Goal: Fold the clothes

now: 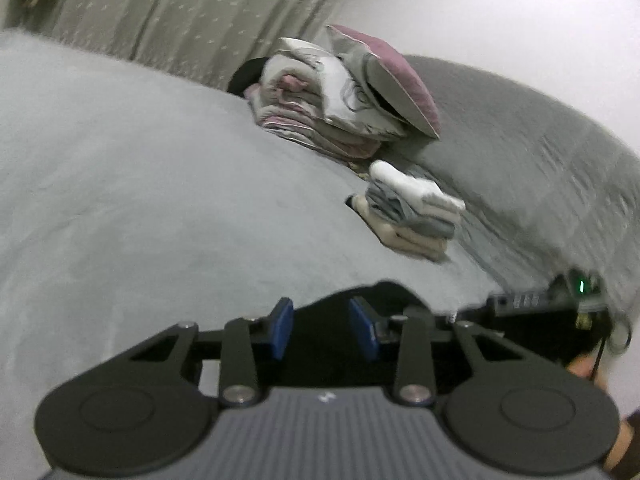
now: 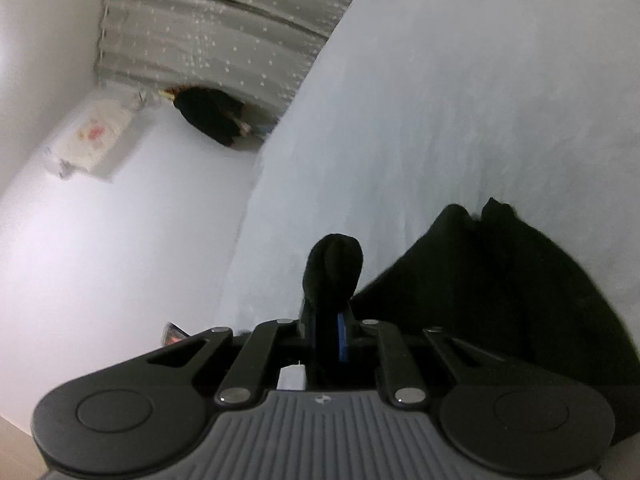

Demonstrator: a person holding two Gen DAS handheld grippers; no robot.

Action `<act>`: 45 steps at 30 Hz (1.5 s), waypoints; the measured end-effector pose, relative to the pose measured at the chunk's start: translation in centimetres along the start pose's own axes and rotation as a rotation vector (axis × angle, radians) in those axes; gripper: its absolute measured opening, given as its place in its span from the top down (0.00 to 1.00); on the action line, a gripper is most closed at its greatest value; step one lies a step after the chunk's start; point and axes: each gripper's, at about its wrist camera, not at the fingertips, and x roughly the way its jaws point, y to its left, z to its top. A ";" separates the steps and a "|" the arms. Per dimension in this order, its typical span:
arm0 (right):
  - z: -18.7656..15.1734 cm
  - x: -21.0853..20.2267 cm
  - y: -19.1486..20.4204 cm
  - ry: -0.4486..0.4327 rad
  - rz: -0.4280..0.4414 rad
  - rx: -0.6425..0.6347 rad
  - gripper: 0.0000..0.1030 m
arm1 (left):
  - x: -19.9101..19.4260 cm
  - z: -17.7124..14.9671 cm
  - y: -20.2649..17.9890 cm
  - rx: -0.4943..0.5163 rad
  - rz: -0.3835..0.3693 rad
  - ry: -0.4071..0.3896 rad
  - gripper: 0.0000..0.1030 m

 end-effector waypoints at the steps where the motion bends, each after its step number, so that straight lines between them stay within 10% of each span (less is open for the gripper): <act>1: 0.3 -0.1 -0.2 -0.001 0.015 0.024 0.88 | 0.3 -0.2 -0.5 0.026 0.004 0.006 0.69; 23: 2.8 -4.8 -4.8 -0.077 -0.001 0.241 0.88 | 4.8 -3.4 -5.3 0.237 -0.016 0.094 0.65; 36: 1.2 -5.2 2.3 -0.251 -0.238 -0.208 0.70 | 5.6 -1.9 -5.0 0.231 0.051 0.023 0.64; 45: -2.2 0.8 4.8 -0.182 -0.394 -0.514 0.71 | 9.0 -1.3 -4.0 0.186 0.080 0.076 0.63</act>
